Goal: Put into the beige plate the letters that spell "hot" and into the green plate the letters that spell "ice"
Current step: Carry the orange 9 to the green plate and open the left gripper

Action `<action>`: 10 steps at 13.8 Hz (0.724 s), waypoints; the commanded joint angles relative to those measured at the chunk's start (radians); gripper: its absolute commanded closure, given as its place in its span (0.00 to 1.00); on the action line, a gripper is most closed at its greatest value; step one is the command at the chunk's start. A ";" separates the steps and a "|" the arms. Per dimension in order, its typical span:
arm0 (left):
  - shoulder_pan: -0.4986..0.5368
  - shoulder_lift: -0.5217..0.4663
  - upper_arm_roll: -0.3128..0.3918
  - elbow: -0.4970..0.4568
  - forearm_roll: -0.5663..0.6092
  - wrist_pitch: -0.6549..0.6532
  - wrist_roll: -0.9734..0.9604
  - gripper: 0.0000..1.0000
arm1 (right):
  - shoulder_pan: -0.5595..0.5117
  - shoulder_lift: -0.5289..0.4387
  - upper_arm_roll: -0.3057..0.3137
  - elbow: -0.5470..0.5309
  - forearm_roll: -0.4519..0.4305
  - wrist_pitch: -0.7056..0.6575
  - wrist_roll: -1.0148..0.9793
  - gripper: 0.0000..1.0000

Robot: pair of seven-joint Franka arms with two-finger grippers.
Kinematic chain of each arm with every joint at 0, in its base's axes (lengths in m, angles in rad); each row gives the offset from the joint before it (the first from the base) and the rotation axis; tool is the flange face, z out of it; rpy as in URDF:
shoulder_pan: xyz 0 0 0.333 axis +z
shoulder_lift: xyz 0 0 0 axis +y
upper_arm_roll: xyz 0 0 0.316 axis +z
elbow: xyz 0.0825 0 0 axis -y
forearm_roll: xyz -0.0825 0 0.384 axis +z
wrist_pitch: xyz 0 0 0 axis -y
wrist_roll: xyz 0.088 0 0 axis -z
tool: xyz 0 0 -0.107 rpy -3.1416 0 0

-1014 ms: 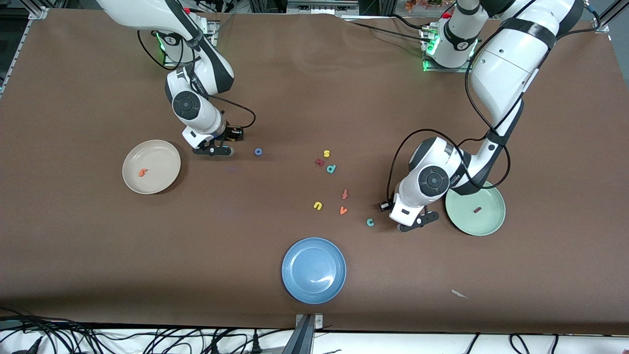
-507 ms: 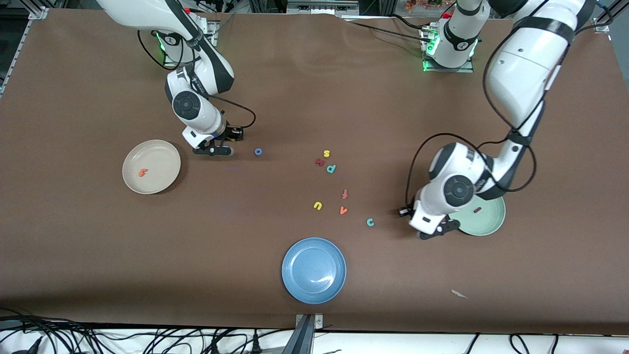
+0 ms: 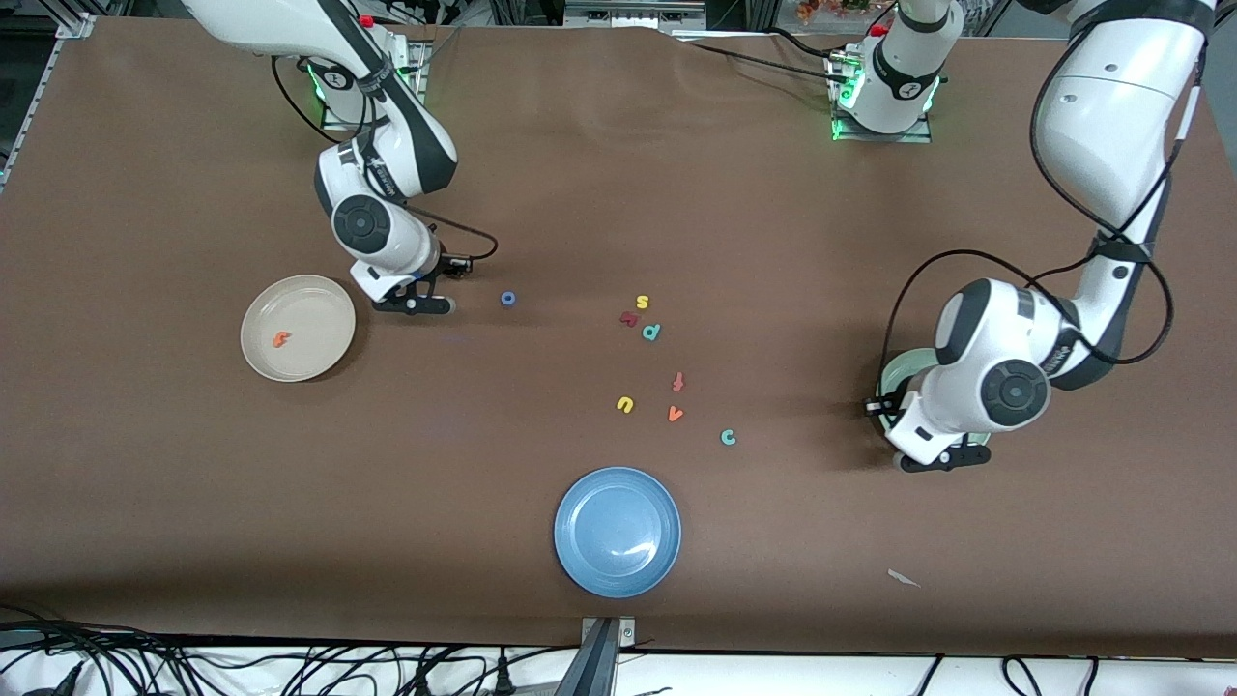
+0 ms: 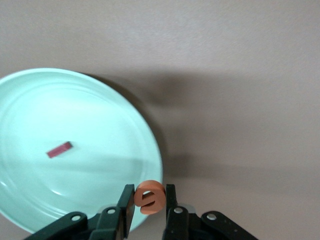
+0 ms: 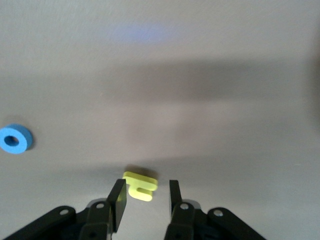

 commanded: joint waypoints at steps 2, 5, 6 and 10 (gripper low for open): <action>0.041 -0.013 -0.004 -0.020 0.082 -0.017 0.159 0.78 | 0.007 -0.011 -0.012 0.028 -0.006 -0.057 -0.001 0.58; 0.057 -0.004 -0.001 -0.020 0.093 -0.015 0.283 0.58 | 0.008 -0.001 -0.006 -0.011 -0.006 0.032 0.007 0.59; 0.057 -0.004 0.005 -0.018 0.093 -0.015 0.322 0.28 | 0.007 0.005 0.001 -0.033 -0.003 0.073 0.009 0.59; 0.057 -0.005 0.008 -0.014 0.088 -0.015 0.340 0.00 | 0.008 0.026 0.024 -0.065 -0.003 0.145 0.042 0.59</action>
